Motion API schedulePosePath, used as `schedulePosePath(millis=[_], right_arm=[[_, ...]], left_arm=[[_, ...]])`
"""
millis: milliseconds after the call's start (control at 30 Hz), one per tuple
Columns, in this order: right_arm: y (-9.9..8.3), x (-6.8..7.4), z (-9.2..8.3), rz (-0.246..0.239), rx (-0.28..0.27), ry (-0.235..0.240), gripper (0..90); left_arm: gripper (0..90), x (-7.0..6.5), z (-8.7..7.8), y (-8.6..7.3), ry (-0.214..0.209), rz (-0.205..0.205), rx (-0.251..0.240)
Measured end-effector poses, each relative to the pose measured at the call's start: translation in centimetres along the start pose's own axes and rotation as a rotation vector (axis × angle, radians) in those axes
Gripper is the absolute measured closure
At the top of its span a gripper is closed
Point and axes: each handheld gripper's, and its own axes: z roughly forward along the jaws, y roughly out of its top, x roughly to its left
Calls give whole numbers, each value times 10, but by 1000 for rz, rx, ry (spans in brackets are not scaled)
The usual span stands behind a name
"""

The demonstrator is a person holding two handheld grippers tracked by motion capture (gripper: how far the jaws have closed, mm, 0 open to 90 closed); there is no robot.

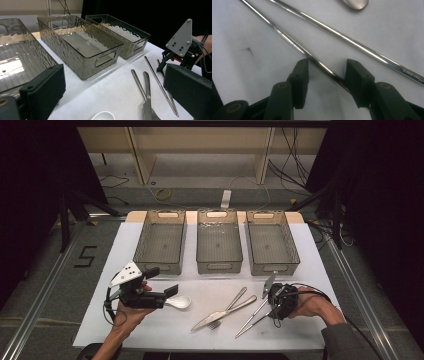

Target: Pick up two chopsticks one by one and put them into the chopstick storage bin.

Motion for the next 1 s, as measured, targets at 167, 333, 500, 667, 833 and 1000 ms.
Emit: schedulePosePath(millis=[167,333,500,667,833,1000], right_arm=[[1,2,0,-30,-1,-1,614],[2,6,-1,-47,14,-3,676],[5,9,-1,-69,26,-4,716],[6,10,-1,-84,39,0,742],[7,11,-1,-102,52,0,756],[8,12,-1,-131,54,-2,783]], left_arm=[[33,0,0,0,1,0,2],[33,0,0,0,1,1,3],[34,0,0,0,2,1,2],[34,0,0,0,-2,0,6],[34,1,0,0,-1,-2,5],[34,0,0,0,0,-3,4]])
